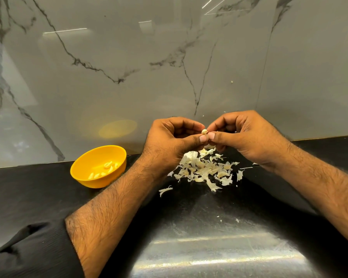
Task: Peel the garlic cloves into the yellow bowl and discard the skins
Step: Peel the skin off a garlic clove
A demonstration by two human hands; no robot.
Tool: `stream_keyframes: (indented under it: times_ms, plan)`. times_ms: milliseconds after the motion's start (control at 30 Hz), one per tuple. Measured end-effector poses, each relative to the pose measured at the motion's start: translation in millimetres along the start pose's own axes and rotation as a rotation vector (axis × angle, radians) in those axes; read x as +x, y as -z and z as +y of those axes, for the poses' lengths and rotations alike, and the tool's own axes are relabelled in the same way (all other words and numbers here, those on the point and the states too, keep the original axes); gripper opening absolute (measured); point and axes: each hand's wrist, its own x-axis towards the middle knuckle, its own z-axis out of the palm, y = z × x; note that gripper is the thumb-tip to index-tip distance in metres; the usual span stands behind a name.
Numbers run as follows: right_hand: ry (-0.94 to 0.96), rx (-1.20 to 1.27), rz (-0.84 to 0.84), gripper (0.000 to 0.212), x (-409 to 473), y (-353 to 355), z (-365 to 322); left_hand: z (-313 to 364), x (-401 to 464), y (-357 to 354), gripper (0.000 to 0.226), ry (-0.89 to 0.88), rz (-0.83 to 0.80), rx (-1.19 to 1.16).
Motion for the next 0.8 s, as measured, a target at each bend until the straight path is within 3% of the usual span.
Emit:
stream_keyframes:
  times_ms: [133,267,433,533,800]
  plan:
    - [-0.011,0.096,0.014,0.012,1.3,2.3,-0.6,-0.7,-0.1,1.4,0.026,-0.042,-0.022,0.033]
    - [0.041,0.024,0.014,0.006,1.2,3.4,-2.8,1.0,-1.4,0.1,0.022,-0.087,-0.006,0.099]
    - [0.05,-0.035,0.022,0.03,-1.3,1.4,-5.7,0.5,-1.7,-0.3,0.017,-0.175,0.018,0.288]
    - [0.048,-0.047,0.002,0.021,-1.3,1.4,-5.9,0.4,-2.4,-0.6,0.014,-0.217,0.002,0.392]
    - [0.047,-0.004,-0.048,0.023,-1.3,5.8,-5.4,3.2,-1.0,4.2,0.021,-0.197,-0.07,0.321]
